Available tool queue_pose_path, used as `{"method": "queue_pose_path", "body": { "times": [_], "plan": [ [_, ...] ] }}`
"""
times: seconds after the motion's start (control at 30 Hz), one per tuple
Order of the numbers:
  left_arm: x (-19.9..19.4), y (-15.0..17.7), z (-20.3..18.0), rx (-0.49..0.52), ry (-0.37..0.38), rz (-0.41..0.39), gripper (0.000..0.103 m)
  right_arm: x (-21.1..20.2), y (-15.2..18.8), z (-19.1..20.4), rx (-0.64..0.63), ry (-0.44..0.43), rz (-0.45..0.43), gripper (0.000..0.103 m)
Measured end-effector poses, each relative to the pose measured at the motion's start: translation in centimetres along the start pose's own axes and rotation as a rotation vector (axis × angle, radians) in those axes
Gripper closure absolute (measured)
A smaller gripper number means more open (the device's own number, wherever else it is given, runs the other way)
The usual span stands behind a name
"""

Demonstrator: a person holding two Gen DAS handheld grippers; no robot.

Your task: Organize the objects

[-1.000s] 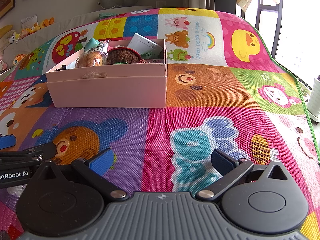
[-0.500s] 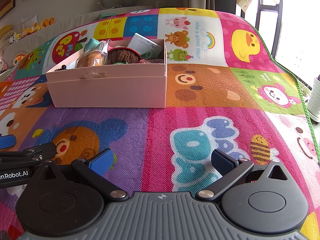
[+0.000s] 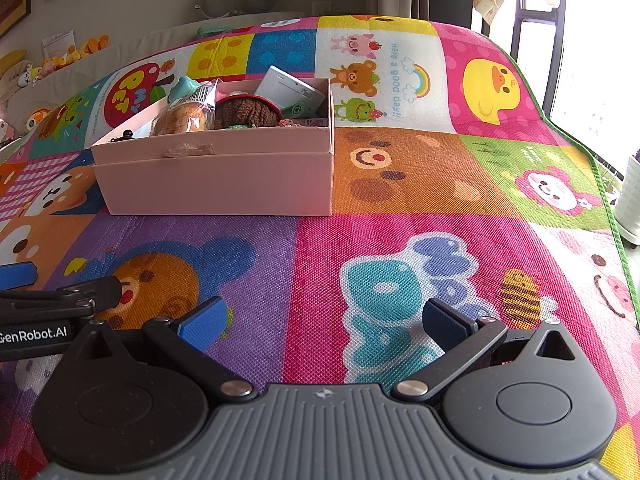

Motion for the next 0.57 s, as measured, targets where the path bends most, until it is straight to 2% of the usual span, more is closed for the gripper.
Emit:
{"method": "queue_pose_path", "body": {
  "times": [0.57],
  "plan": [
    [-0.44, 0.31, 0.03, 0.0, -0.011, 0.004, 0.0, 0.03, -0.03, 0.02, 0.0, 0.0, 0.0, 0.0]
  ]
}}
Point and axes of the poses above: each gripper's, at about its wrist camera, not at the fingertips, and x roughly the way its jaws point, z to its left, y to its underside, the point moved 2 cm from there along x, roughly the way its jaws point, and after that the axes turned 2 degrees about -y, right-handed, at the moved point
